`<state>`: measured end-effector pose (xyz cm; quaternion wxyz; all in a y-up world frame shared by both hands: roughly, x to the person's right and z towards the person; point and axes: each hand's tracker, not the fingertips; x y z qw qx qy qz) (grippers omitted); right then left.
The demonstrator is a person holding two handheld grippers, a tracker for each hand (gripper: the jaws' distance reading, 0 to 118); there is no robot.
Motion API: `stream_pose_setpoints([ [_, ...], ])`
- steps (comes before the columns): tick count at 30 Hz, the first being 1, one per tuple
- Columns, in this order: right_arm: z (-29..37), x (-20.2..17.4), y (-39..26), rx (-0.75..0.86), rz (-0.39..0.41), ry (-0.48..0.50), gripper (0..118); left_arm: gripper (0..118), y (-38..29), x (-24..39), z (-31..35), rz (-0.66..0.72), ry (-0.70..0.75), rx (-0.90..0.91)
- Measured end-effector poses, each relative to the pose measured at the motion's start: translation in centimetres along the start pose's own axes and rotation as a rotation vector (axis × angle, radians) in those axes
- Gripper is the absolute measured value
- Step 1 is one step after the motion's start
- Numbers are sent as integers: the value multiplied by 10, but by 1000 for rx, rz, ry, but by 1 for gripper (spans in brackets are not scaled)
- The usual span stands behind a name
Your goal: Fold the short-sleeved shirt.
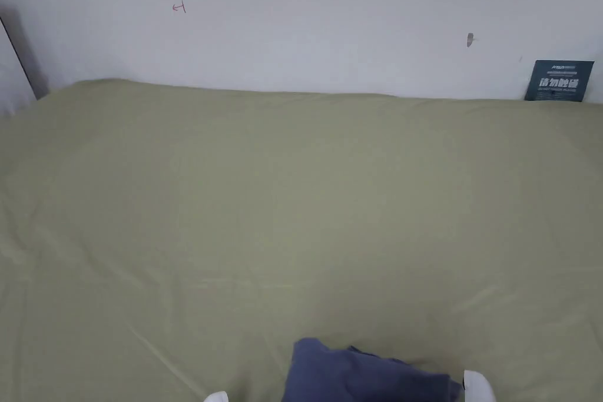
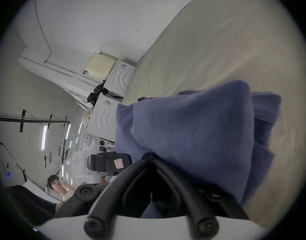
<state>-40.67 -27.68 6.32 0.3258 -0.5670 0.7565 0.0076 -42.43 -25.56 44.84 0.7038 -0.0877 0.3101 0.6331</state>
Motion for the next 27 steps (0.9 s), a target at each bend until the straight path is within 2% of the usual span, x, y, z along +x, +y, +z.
stream_pose_setpoints([
  [6,11,-18,6,56,59,-27,0,21,32,16,33,-35,68,70],
  [8,16,-27,10,91,65,-13,0,21,58,16,65,-49,63,101],
  [12,23,-43,19,138,100,-1,0,21,111,18,140,-137,168,202],
  [14,24,-52,23,149,128,-11,0,21,132,12,171,-125,181,240],
  [17,25,-60,26,157,143,-28,0,21,164,-12,225,-113,276,318],
  [19,25,-64,27,157,145,-44,0,21,192,-49,262,-67,331,370],
  [25,24,-70,19,114,153,-138,0,21,237,-135,338,-22,553,382],
  [27,23,-74,11,105,162,-159,0,21,239,-161,336,29,568,326],
])
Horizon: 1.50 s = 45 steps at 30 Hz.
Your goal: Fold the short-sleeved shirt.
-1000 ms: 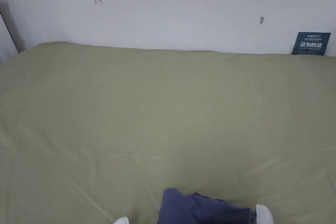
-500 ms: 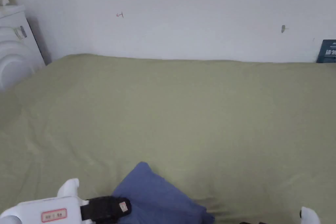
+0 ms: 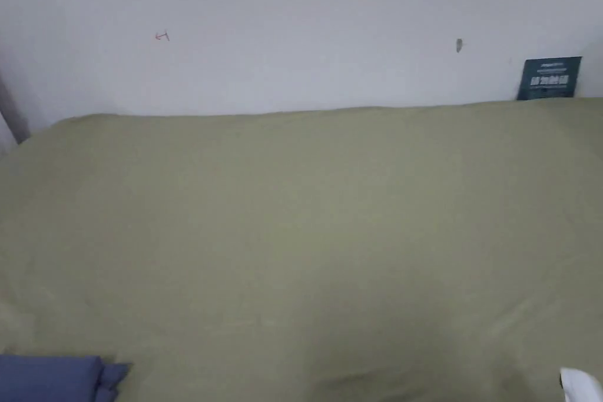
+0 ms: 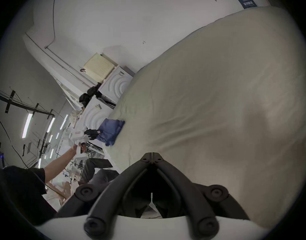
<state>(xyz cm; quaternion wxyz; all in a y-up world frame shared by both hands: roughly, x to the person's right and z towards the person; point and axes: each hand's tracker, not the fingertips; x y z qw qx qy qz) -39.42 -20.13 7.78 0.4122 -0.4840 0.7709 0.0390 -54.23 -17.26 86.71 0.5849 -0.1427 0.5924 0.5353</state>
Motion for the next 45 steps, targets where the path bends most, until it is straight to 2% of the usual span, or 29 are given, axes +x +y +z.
stream_pose_setpoints([
  [2,1,-5,-7,-8,-1,2,0,21,-3,-14,-22,88,-25,-103],
  [3,2,-9,-10,-9,0,1,0,26,-20,8,-21,110,-10,-146],
  [4,5,-11,-11,-7,7,0,0,45,-23,8,-19,86,67,-122],
  [5,9,-16,-12,3,18,-6,0,58,-25,8,-14,87,22,-77],
  [6,15,-21,-10,11,23,-8,0,60,-25,12,0,101,-5,-43],
  [7,23,-26,-9,21,30,-5,0,69,-4,-21,-7,131,71,-29],
  [8,32,-32,-7,36,49,6,0,81,0,-22,0,140,146,-43],
  [9,43,-39,-4,56,84,20,0,82,3,-23,11,117,176,-41],
  [13,99,-70,9,174,205,9,0,82,-12,23,101,67,280,241],
  [15,124,-85,14,235,262,-27,0,81,-20,50,116,-65,289,366],
  [16,136,-92,17,256,303,-75,0,81,-32,75,129,-166,279,433],
  [17,144,-100,18,275,348,-131,0,80,-55,103,136,-245,238,490],
  [20,157,-120,20,350,495,-306,0,75,-135,201,147,-415,-19,632],
  [21,160,-125,20,376,520,-365,0,67,-160,228,146,-470,-89,673],
  [22,162,-129,20,412,533,-410,0,49,-173,247,143,-539,-138,697],
  [23,163,-130,19,452,547,-455,0,8,-184,263,139,-584,-161,721],
  [24,164,-136,18,498,562,-495,0,0,-201,283,135,-612,-148,758],
  [26,167,-138,15,556,587,-583,0,0,-225,311,127,-624,-89,810],
  [28,171,-139,15,591,588,-663,0,0,-231,321,112,-632,-210,768],
  [29,174,-141,14,616,586,-708,0,0,-235,329,108,-638,-207,773],
  [33,186,-150,20,693,563,-770,1,2,-265,372,127,-647,-207,788],
  [34,189,-153,19,713,570,-786,15,10,-266,376,129,-649,-224,791],
  [35,190,-156,20,721,573,-793,59,39,-269,382,136,-648,-221,791],
  [36,192,-159,23,714,563,-808,97,75,-269,388,137,-648,-218,788],
  [37,194,-163,20,699,564,-796,118,102,-268,392,137,-641,-205,775],
  [38,198,-167,26,786,568,-793,117,113,-269,393,138,-639,-210,779],
  [42,193,-158,42,769,562,-764,118,113,-256,398,134,-632,-224,823],
  [45,191,-162,42,834,567,-747,118,113,-257,405,139,-624,-228,857],
])
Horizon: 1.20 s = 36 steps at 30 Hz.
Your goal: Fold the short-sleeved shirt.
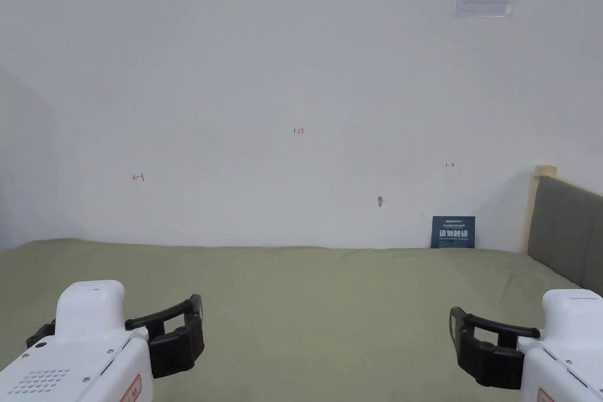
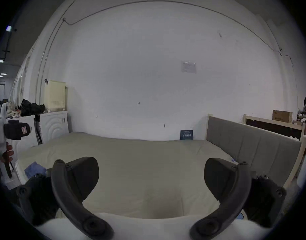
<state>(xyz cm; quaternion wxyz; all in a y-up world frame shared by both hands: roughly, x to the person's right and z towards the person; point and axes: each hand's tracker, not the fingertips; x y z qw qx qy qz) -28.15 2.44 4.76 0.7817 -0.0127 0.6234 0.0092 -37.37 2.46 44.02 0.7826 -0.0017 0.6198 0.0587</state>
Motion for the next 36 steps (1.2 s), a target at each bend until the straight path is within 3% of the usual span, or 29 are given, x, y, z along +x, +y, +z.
stream_pose_setpoints([
  [3,-6,-5,4,4,17,-11,118,113,2,-2,-8,3,-2,-2],
  [6,-15,-15,10,26,68,-127,118,113,11,2,-7,14,-28,-17],
  [11,-29,-9,17,32,-37,-21,118,113,17,8,-22,16,-10,-49],
  [16,-32,-10,21,55,-26,-15,118,113,16,14,-24,-48,9,-52],
  [26,-28,-8,15,15,-17,-3,118,113,18,5,-26,63,10,-72],
  [29,-33,-7,15,9,8,-76,118,113,21,11,-25,23,16,-73],
  [36,-33,2,13,-11,1,-46,118,113,26,6,-30,-25,11,-74],
])
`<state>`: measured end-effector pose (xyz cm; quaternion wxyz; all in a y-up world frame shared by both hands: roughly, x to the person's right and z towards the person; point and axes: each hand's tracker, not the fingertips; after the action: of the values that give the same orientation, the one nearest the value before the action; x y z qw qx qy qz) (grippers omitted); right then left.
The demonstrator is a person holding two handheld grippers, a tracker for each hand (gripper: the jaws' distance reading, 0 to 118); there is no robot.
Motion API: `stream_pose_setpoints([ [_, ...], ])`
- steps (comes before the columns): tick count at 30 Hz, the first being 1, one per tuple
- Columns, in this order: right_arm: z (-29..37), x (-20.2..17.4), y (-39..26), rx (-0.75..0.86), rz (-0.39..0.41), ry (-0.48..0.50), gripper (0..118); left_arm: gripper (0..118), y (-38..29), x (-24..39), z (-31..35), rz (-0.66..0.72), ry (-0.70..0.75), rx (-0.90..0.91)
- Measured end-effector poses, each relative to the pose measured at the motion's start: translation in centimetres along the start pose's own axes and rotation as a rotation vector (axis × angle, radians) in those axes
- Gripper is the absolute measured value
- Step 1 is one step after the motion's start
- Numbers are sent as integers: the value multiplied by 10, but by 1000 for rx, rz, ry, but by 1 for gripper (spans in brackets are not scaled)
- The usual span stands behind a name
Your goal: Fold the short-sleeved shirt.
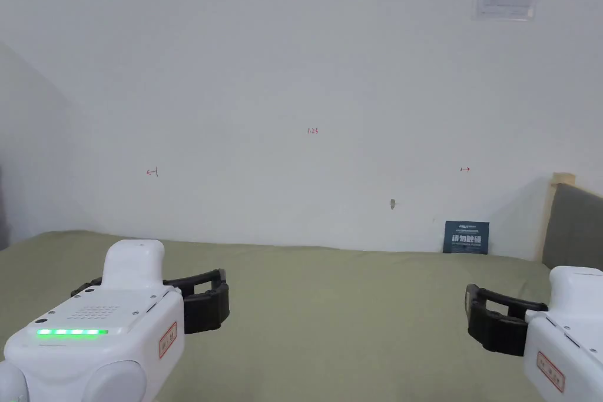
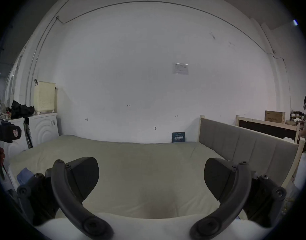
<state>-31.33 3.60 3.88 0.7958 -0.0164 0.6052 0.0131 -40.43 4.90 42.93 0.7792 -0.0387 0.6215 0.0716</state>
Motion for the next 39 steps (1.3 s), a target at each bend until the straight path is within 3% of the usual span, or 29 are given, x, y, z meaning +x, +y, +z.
stream_pose_setpoints([
  [3,3,2,1,9,-45,37,118,113,-1,-2,-3,12,-2,-11],
  [10,0,-1,13,15,-44,-4,118,113,-3,-8,-6,34,1,-23],
  [19,0,-5,8,5,-78,103,118,113,4,-4,-4,35,-10,-13],
  [24,3,-5,12,14,-125,104,118,113,3,-1,-2,24,-15,-18],
  [30,2,-4,11,14,-79,101,118,113,1,5,-2,-23,-26,-26],
  [39,6,-8,31,3,-44,52,118,113,8,1,-1,26,-30,-26],
])
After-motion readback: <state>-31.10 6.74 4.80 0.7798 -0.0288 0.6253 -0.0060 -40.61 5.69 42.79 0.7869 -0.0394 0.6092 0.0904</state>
